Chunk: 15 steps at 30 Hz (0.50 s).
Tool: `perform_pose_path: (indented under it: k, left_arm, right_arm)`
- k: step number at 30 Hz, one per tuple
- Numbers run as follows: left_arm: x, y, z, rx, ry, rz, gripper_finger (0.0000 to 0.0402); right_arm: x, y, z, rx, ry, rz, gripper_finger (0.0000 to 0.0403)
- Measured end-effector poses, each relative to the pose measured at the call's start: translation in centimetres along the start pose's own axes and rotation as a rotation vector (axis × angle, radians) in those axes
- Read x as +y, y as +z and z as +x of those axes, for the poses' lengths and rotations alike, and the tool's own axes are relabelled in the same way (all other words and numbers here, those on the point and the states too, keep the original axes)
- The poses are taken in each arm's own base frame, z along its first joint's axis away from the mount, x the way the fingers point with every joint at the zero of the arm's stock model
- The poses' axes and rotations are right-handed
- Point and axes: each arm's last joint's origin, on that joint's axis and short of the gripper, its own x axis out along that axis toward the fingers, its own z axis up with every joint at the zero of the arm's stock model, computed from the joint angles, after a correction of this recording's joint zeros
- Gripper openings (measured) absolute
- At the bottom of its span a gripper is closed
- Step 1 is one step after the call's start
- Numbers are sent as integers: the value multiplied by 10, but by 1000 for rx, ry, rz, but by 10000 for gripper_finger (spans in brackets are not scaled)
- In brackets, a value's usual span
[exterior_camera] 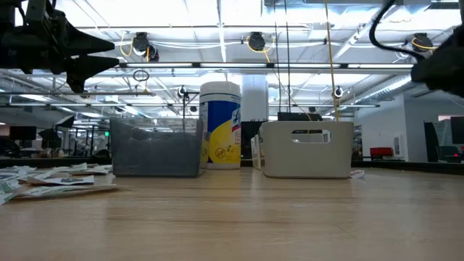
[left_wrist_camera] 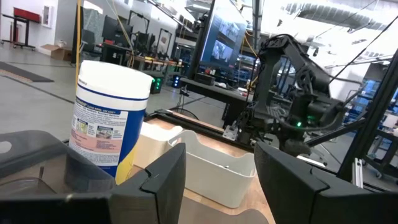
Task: Pick & Place First Aid Supplies
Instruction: Put the bottom ointment pack into the white bin
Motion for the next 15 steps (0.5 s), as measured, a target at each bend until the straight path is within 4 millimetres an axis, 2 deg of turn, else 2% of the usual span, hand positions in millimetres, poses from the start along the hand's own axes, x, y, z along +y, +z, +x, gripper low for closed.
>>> perform_pose_path:
  k: [8, 15]
  left_arm:
    - [0, 0, 0, 0, 0, 0, 196]
    - [0, 0, 0, 0, 0, 0, 196]
  right_arm:
    - [-9, 10, 32, 3, 6, 20, 162]
    - [-11, 17, 44, 17, 30, 43, 147]
